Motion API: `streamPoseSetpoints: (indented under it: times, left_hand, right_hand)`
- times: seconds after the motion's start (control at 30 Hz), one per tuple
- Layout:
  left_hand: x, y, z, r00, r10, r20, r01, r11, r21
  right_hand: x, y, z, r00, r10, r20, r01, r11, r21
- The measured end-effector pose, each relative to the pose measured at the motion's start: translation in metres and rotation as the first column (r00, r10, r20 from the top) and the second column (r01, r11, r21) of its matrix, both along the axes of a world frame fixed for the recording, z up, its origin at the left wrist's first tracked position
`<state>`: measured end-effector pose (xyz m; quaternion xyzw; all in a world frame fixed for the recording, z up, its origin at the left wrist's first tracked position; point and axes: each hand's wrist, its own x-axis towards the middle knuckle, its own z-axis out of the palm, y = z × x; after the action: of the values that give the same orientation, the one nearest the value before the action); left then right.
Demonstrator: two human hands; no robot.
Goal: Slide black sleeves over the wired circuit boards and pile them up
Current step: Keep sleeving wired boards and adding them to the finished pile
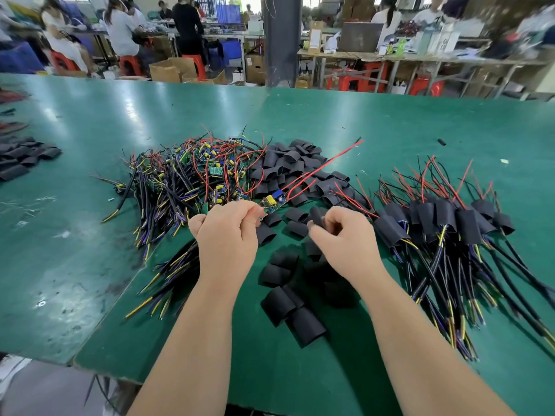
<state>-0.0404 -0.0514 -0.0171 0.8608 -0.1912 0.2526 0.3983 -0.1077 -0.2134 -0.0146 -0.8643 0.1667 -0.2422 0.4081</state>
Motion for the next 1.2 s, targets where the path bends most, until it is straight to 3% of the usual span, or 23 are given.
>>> streamPoseSetpoints:
  times: [0.07,0.13,0.2,0.33,0.57,0.87,1.2]
  left_hand:
    - [-0.001,0.000,0.001,1.000,-0.024,-0.001,0.024,1.000,0.006]
    - [-0.001,0.000,0.001,1.000,-0.031,0.007,0.031,0.999,0.012]
    - [-0.001,0.001,0.000,1.000,-0.031,0.003,0.031,0.999,0.014]
    - [-0.001,0.001,0.001,0.999,-0.050,-0.011,0.050,0.998,0.027]
    - [-0.005,0.000,0.001,0.990,-0.142,-0.001,0.142,0.989,0.052]
    - [-0.005,-0.001,-0.001,0.988,-0.156,-0.001,0.156,0.986,0.063]
    - [-0.005,-0.002,-0.004,0.986,-0.169,0.009,0.168,0.983,0.081]
  right_hand:
    - [-0.001,-0.004,0.005,0.998,0.001,0.070,-0.021,0.957,0.288]
    - [-0.003,-0.011,0.010,0.984,-0.036,0.172,-0.078,0.787,0.612]
    - [-0.005,-0.020,0.014,0.978,-0.101,0.182,-0.081,0.621,0.780]
    - [-0.009,-0.033,0.021,0.965,-0.200,0.170,-0.060,0.462,0.885]
    - [-0.015,-0.048,0.025,0.828,-0.312,0.466,-0.383,0.293,0.876]
    - [-0.018,-0.056,0.022,0.788,-0.429,0.442,-0.352,0.275,0.895]
    - [-0.017,-0.042,0.028,0.802,-0.228,0.552,-0.438,0.404,0.803]
